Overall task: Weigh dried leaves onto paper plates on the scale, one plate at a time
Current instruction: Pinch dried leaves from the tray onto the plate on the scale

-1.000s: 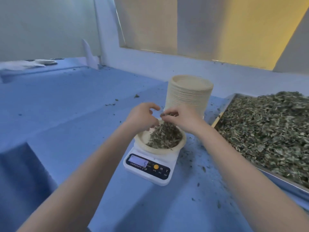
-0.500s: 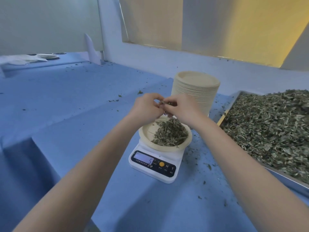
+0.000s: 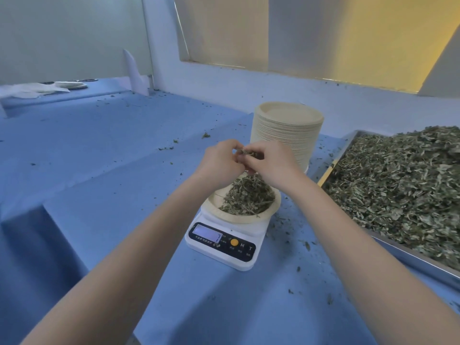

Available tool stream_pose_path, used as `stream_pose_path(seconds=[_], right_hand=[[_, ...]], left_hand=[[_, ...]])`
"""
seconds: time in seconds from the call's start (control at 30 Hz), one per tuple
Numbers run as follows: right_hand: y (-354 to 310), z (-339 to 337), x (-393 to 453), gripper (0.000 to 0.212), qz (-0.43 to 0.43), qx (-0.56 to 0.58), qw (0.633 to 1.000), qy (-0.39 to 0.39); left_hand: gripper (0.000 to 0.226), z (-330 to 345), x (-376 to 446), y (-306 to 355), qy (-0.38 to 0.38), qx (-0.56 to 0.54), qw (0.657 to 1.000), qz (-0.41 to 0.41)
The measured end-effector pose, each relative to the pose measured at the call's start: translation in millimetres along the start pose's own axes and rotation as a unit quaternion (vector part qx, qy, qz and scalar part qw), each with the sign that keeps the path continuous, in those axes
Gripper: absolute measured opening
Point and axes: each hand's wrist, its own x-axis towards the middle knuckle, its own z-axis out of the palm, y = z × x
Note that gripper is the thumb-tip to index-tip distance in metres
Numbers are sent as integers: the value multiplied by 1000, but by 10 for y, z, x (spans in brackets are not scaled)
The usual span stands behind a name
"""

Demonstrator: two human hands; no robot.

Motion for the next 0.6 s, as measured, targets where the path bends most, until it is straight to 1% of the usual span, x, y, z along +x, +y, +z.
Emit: stream_pose_path(seconds=[0.1,0.23,0.33,0.43,0.47,0.53,0.6], right_hand=[[37,-134,-61,10,-1,-15,1000,4],[178,-455,-167,13,4,-78,997,12],[377,-768,-292,18,25,-129,991,38],[652,-1034,-457,20,64,-198,977,46],[750,-1111,-514,20,85,-216,972,31],[919,-1227,-627,18,120,-246,962,-26],[1012,-1289,-706,22,143,-247,956,-68]], left_hand=[[26,106,18,89,-4,2,1000,9],[28,402,77,338,-10,7,999,43],[25,761,115,616,-24,3,997,70],[30,1163,142,834,-58,20,995,76],[31,1283,142,875,-86,32,993,75],[33,1472,119,916,-148,69,983,81],[37,1564,97,896,-167,91,977,100]])
